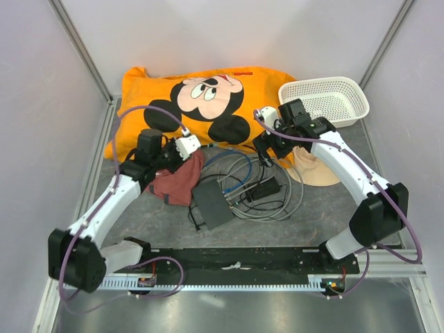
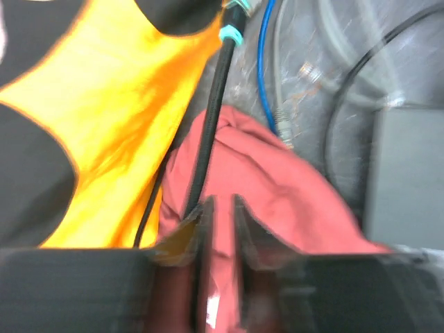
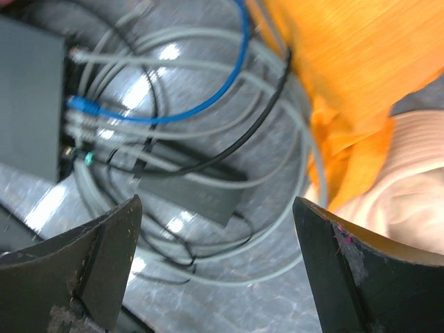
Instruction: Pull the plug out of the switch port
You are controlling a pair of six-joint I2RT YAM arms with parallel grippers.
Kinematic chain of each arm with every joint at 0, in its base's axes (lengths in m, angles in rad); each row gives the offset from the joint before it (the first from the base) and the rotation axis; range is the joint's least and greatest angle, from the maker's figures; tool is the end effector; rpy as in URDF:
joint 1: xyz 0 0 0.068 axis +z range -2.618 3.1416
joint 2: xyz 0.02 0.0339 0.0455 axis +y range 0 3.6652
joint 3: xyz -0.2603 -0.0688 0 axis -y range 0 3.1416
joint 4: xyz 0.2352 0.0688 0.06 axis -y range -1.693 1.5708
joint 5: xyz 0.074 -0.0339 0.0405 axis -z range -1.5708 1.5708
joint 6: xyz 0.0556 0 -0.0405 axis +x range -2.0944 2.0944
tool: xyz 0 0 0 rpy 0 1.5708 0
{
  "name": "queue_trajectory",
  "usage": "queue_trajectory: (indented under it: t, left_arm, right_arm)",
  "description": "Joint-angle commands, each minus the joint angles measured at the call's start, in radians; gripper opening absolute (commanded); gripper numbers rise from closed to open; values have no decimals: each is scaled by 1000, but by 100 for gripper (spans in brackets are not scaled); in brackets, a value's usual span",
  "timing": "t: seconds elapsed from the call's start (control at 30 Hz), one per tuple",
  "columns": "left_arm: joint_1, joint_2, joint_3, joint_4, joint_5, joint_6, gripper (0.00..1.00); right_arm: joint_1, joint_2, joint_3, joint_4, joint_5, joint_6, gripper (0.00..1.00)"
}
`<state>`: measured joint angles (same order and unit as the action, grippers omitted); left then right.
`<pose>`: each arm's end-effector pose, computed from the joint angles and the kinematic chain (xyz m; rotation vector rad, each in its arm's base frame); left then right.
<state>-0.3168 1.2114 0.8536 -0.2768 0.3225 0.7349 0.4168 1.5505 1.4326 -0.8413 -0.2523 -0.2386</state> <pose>0.2528 -0.1014 0.2559 1.2396 1.7815 -0.1172 0.2950 0.1458 0.3010 -0.9095 2.3608 0.3903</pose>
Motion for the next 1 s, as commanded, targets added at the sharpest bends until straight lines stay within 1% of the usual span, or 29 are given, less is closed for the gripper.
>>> queue_trajectory:
  t: [0.0, 0.03, 0.07, 0.1, 0.13, 0.17, 0.2, 0.23, 0.27, 0.3, 0.33, 0.4, 0.43, 0.47, 0.53, 0.57, 0.6, 0.63, 0.77, 0.87, 0.97]
  left_arm:
    - [-4, -142, 62, -192, 159, -244, 47]
    - [-4, -160, 62, -221, 238, -300, 55]
    - [-5, -194, 55, -228, 271, -316, 81]
    - [-5, -222, 27, -226, 292, -319, 91]
    - [-10, -242, 4, -222, 309, -283, 94]
    - [-10, -284, -19, -210, 305, -255, 95]
    - [-10, -300, -66, -208, 294, -223, 95]
    - [-10, -312, -86, -209, 268, -162, 95]
    - [-10, -325, -109, -225, 263, -134, 94]
    - [-8, -343, -117, -248, 276, -103, 93]
    - [-13, -351, -123, -271, 315, -35, 93]
    - [-24, -366, -151, -304, 342, 15, 88]
    - [-51, -369, -165, -308, 346, 55, 86]
    - [-70, -371, -198, -308, 345, 73, 80]
    - [-122, -372, -231, -303, 334, 144, 74]
    - [-137, -368, -263, -297, 323, 159, 69]
    - [-154, -363, -277, -288, 311, 173, 67]
    - [-177, -352, -290, -263, 290, 185, 67]
    - [-225, -317, -329, -259, 270, 195, 66]
    - [-240, -288, -346, -233, 282, 150, 65]
    - [-263, -280, -384, -135, 297, 55, 64]
  right_arm:
    - [34, -44, -41, -38, -91, -8, 98]
    - [40, -32, -28, -60, -105, -37, 98]
    - [46, -20, -3, -80, -114, -60, 98]
    - [57, -3, 68, -97, -104, -76, 98]
    - [57, 34, 110, -114, -94, -80, 98]
    - [57, 55, 153, -120, -88, -82, 98]
    - [57, 103, 231, -133, -91, -76, 98]
    - [57, 124, 264, -137, -99, -61, 98]
    - [56, 147, 293, -140, -113, -21, 98]
    - [57, 181, 323, -136, -134, -2, 98]
    - [62, 190, 324, -119, -160, 24, 98]
    - [80, 206, 298, -81, -179, 71, 98]
    - [91, 213, 293, -79, -185, 73, 98]
    - [102, 226, 292, -79, -183, 71, 98]
    - [120, 256, 284, -62, -183, 93, 98]
    - [122, 266, 278, -50, -189, 108, 98]
    - [126, 287, 270, -32, -197, 122, 98]
    - [131, 296, 270, -27, -205, 134, 98]
    - [149, 352, 279, -15, -234, 122, 96]
    - [162, 407, 313, -28, -277, 76, 93]
    - [212, 456, 353, -65, -243, -25, 92]
